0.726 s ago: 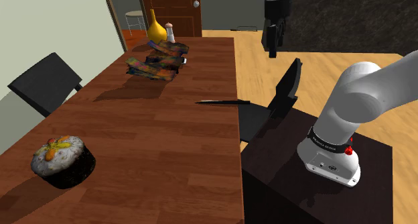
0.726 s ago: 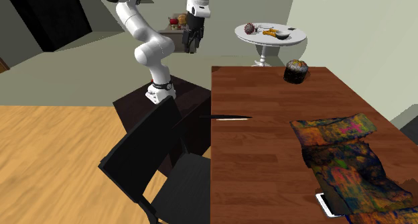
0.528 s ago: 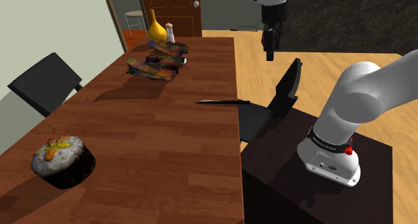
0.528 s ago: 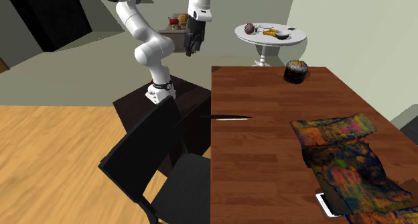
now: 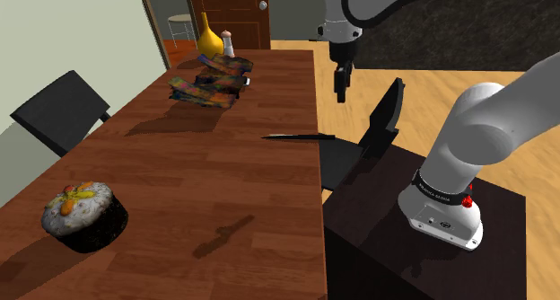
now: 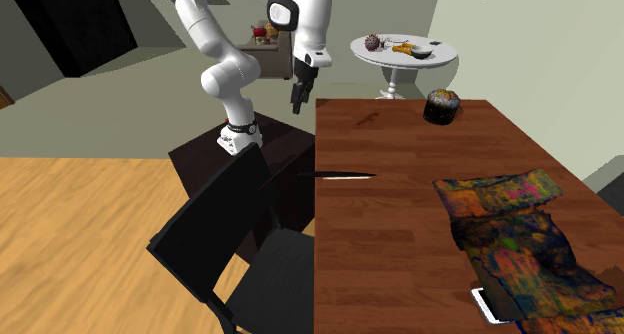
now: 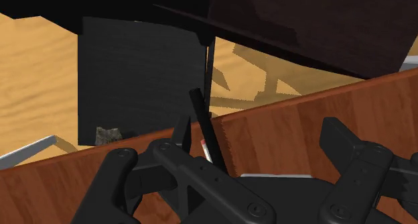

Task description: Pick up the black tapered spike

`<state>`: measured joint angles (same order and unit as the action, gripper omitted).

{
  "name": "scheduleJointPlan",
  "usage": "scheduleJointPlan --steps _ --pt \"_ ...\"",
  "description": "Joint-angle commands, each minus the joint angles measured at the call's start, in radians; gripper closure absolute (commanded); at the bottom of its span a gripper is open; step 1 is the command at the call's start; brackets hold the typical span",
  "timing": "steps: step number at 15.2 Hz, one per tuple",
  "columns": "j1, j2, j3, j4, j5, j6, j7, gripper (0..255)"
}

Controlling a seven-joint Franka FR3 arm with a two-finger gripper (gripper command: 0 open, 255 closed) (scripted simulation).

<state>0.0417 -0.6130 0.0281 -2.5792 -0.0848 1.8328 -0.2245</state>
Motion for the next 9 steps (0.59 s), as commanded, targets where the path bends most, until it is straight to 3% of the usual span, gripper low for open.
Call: scheduleJointPlan --steps 1,9 --pt "0.002 0.072 -0.011 -0.006 -0.013 0.091 -0.031 0" --pt "0.014 0.368 -0.037 0.012 -0.046 0.405 -0.133 0"
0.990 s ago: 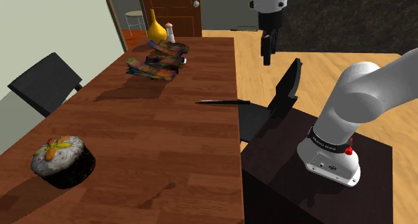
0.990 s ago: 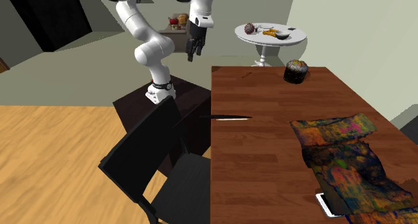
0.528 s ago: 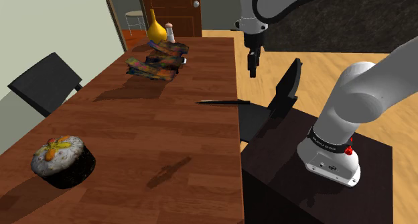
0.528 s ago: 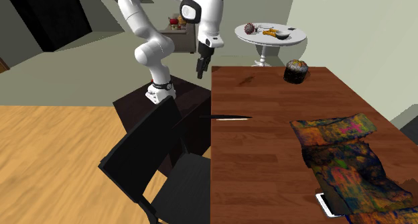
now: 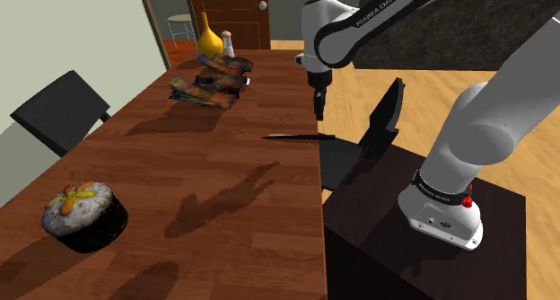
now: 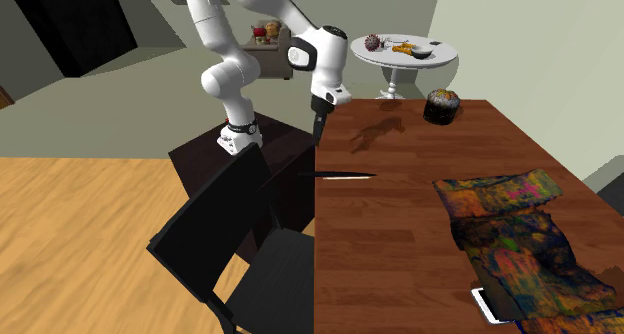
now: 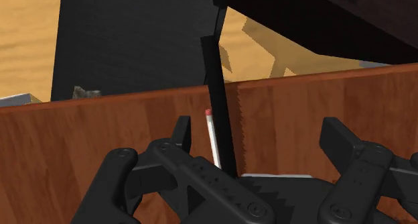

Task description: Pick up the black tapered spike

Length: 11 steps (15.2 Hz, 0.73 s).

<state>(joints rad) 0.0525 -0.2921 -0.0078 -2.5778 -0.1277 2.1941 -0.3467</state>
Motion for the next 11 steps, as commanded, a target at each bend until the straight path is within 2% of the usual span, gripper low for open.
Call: scheduleJointPlan --steps 1,8,11 --pt "0.004 0.087 -0.002 0.020 -0.006 0.079 -0.023 0" --pt "0.011 0.376 -0.002 0.126 -0.026 0.293 -0.104 0" --pt "0.011 0.413 -0.003 0.129 -0.032 0.327 -0.101 0"
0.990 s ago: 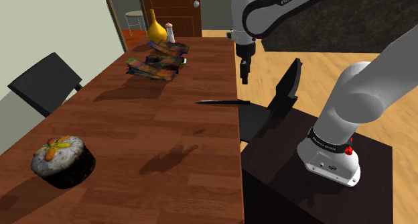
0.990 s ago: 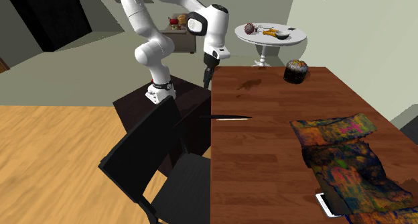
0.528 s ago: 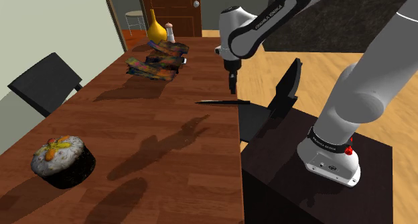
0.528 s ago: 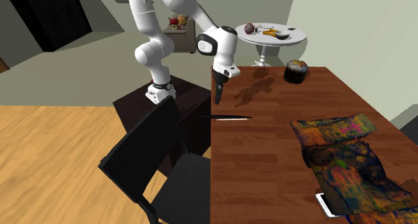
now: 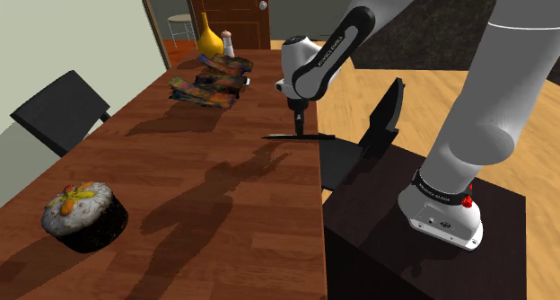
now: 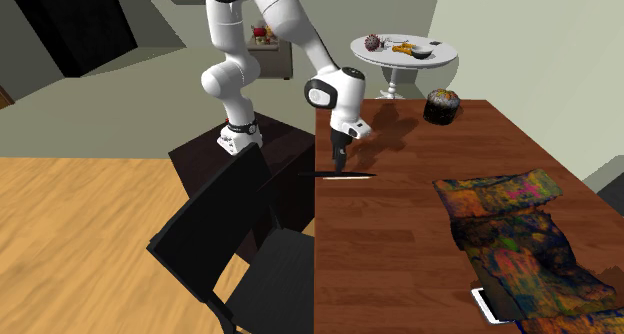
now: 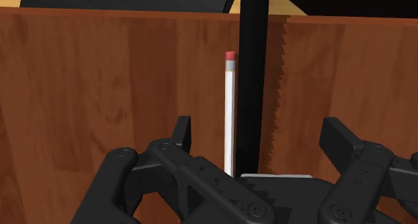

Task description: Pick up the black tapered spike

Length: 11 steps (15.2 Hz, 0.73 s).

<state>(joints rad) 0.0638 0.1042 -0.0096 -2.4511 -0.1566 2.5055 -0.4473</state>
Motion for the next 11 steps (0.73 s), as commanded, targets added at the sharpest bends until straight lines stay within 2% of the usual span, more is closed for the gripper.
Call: scheduleJointPlan --steps 1,5,7,8,11 --pt "0.000 0.029 -0.001 0.001 -0.006 0.029 0.002 0" --pt "0.000 0.089 -0.005 0.000 -0.019 0.090 0.016 0" --pt "0.000 0.089 -0.005 0.000 -0.019 0.090 0.016 0" --pt "0.000 0.089 -0.006 0.000 -0.019 0.090 0.016 255" --pt "0.000 0.089 -0.005 0.001 -0.019 0.089 0.016 255"
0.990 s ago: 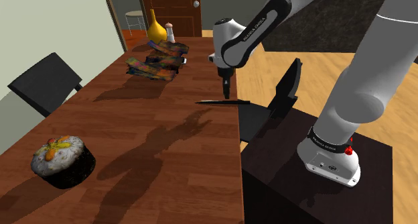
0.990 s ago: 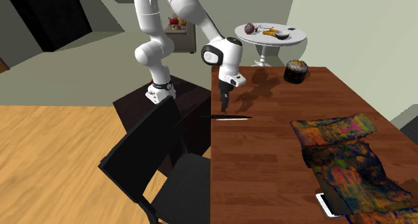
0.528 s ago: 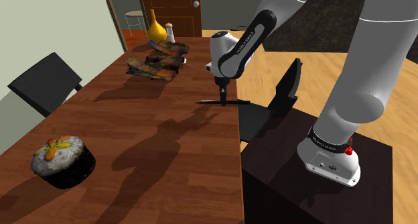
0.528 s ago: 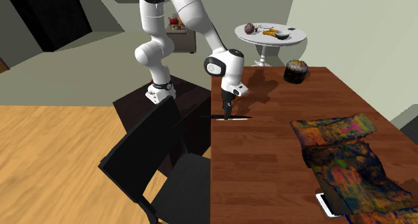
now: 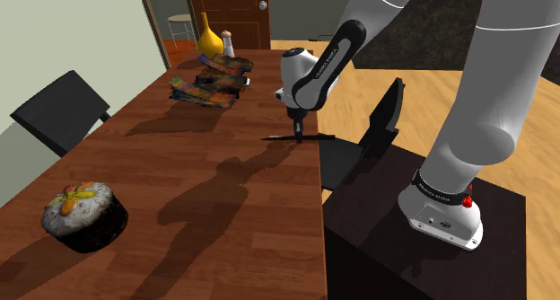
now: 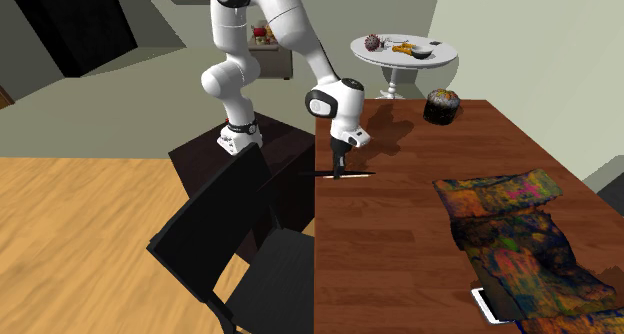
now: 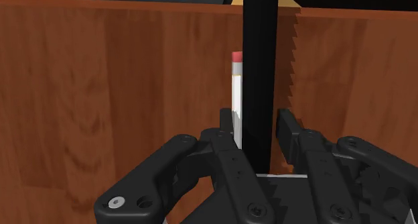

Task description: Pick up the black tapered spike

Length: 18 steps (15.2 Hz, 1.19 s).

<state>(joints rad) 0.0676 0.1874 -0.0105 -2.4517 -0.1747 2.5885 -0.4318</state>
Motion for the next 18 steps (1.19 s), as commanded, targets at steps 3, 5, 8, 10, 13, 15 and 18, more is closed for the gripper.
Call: scheduleJointPlan --steps 3,5,8,10,13,15,18 --pt "-0.003 0.007 -0.005 0.001 -0.001 0.008 0.001 255" --pt "-0.004 0.002 -0.005 -0.004 -0.001 0.008 0.001 255" --pt "-0.005 -0.021 -0.002 0.001 0.005 -0.020 -0.005 255" --pt "-0.005 -0.047 0.000 0.002 0.011 -0.046 -0.011 255" --pt "-0.005 -0.084 0.002 0.005 0.019 -0.086 -0.020 255" --pt "-0.005 -0.109 0.003 0.008 0.024 -0.114 -0.025 255" --pt "-0.005 -0.143 0.004 0.015 0.031 -0.155 -0.033 255"
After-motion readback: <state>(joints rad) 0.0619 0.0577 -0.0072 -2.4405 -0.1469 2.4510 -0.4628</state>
